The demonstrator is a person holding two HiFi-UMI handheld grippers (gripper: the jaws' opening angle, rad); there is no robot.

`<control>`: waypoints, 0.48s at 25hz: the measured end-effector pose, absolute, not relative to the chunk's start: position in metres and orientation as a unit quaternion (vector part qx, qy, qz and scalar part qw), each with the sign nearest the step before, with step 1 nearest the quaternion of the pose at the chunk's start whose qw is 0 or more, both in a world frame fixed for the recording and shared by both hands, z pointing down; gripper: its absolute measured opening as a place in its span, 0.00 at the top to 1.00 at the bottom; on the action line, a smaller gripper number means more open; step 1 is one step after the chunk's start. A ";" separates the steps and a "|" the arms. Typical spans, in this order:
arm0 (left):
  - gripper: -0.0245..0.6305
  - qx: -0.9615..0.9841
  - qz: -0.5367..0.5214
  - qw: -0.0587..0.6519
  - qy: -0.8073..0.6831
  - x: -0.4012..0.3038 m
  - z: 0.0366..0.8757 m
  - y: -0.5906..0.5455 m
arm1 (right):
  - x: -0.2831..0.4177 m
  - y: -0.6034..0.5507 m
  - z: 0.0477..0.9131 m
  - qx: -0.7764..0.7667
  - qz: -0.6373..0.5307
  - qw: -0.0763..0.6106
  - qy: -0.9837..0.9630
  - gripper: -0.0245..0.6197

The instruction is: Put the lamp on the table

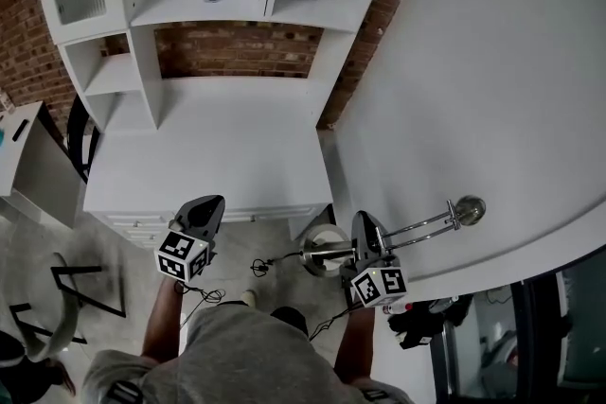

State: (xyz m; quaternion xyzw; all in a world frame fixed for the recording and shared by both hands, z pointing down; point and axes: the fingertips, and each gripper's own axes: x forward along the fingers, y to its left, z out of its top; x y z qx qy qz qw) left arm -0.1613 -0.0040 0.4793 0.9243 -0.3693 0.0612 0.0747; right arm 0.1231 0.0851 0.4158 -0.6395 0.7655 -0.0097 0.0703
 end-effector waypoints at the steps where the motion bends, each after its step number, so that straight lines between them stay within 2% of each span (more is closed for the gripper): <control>1: 0.96 0.924 0.058 0.071 -0.370 -0.162 0.478 -0.009 | 0.122 0.080 0.415 -0.638 -0.008 0.068 0.767 0.93; 12: 0.96 0.916 0.053 0.081 -0.389 -0.163 0.485 -0.055 | 0.115 0.010 0.422 -0.621 -0.008 0.066 0.781 0.93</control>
